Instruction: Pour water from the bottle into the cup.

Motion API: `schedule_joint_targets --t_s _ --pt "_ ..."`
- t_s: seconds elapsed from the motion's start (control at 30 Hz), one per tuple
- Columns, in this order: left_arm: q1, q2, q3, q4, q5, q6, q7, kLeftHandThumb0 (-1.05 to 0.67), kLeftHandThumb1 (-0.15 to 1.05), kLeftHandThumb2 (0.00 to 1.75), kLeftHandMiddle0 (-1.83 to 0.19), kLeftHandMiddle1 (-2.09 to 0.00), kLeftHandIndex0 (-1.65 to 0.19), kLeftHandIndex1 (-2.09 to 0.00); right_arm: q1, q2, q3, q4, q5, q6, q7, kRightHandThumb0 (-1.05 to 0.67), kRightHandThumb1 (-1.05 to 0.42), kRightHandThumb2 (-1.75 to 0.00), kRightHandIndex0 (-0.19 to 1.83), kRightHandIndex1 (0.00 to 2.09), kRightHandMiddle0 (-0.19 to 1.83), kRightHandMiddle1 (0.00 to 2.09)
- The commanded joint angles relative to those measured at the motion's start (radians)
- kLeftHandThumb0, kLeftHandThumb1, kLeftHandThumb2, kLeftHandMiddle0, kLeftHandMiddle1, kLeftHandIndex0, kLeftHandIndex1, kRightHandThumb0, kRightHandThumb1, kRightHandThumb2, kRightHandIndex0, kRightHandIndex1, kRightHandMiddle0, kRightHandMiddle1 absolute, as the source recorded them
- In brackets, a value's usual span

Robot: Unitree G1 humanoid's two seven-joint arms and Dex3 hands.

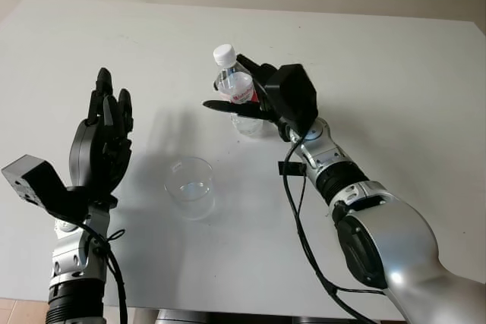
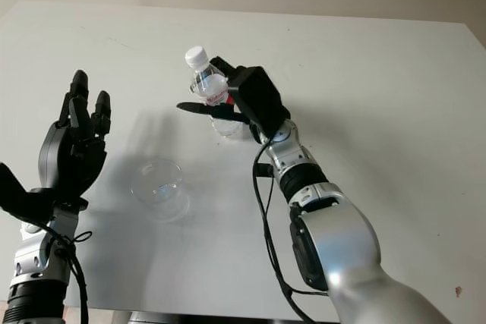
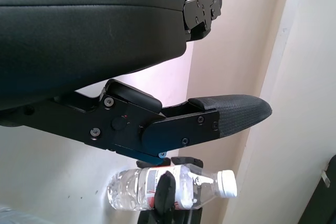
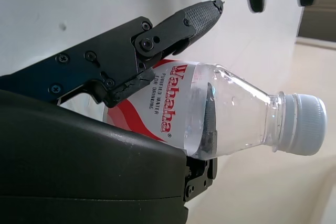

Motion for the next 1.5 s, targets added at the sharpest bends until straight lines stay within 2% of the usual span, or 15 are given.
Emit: schedule_joint_targets --t_s 0.0,0.13,0.27,0.73,0.77,0.83,0.87,1.0,1.2,1.47 --pt "-0.009 0.004 0.0 0.004 0.009 -0.008 0.001 -0.79 1.05 0.6 0.16 -0.06 0.19 -0.03 0.019 -0.018 0.023 0.003 -0.028 -0.037 -0.037 -0.25 -1.04 -0.09 1.03 2.09 0.9 2.09" --pt "-0.009 0.005 0.001 0.004 0.008 -0.013 -0.003 -0.79 1.05 0.6 0.17 -0.05 0.19 -0.04 0.019 -0.041 0.048 -0.017 -0.064 -0.116 -0.093 -0.17 -1.05 -0.18 1.12 2.09 0.96 2.09" --pt "-0.01 0.006 0.001 0.004 0.004 -0.011 -0.007 -0.78 1.05 0.6 0.18 -0.05 0.19 -0.03 0.008 -0.09 0.1 -0.042 -0.139 -0.212 -0.163 -0.12 -1.05 -0.23 1.02 2.09 0.84 2.09" --pt "-0.006 0.003 -0.006 -0.002 0.008 -0.008 0.007 -0.79 1.05 0.6 0.18 -0.05 0.19 -0.03 -0.029 -0.247 0.283 -0.213 -0.43 -0.303 -0.382 -0.11 -1.02 -0.21 1.16 2.09 0.73 2.09" --pt "-0.007 0.004 -0.006 -0.002 0.008 -0.007 0.007 -0.79 1.05 0.6 0.17 -0.05 0.18 -0.03 -0.031 -0.257 0.3 -0.219 -0.457 -0.312 -0.404 -0.1 -0.99 -0.27 1.14 2.09 0.76 2.09" --pt "-0.008 0.004 -0.007 0.0 0.007 -0.008 0.004 -0.79 1.05 0.6 0.17 -0.06 0.18 -0.04 -0.036 -0.276 0.339 -0.231 -0.517 -0.324 -0.446 -0.1 -0.78 -0.68 1.11 2.09 0.8 2.09" --pt "-0.008 0.004 -0.007 -0.001 0.006 -0.006 0.004 -0.79 1.05 0.6 0.16 -0.06 0.18 -0.04 -0.039 -0.283 0.353 -0.234 -0.535 -0.33 -0.454 -0.11 -0.72 -0.78 1.11 2.09 0.8 2.09" --pt "-0.008 0.003 -0.009 -0.006 0.01 -0.005 0.008 -0.78 1.05 0.6 0.17 -0.05 0.19 -0.04 -0.044 -0.303 0.395 -0.245 -0.584 -0.38 -0.49 -0.1 -0.62 -0.96 1.12 2.09 0.75 2.09" --pt "-0.009 0.003 -0.014 -0.011 0.016 -0.002 0.015 -0.78 1.05 0.62 0.17 -0.05 0.19 -0.04 -0.039 -0.329 0.436 -0.284 -0.65 -0.421 -0.563 -0.13 -0.63 -0.98 1.12 2.09 0.74 2.09" --pt "-0.017 0.002 -0.018 -0.009 0.017 0.004 0.02 -0.78 1.05 0.62 0.18 -0.05 0.19 -0.03 -0.02 -0.344 0.442 -0.349 -0.648 -0.475 -0.542 -0.14 -0.69 -0.91 1.1 2.09 0.73 2.09"
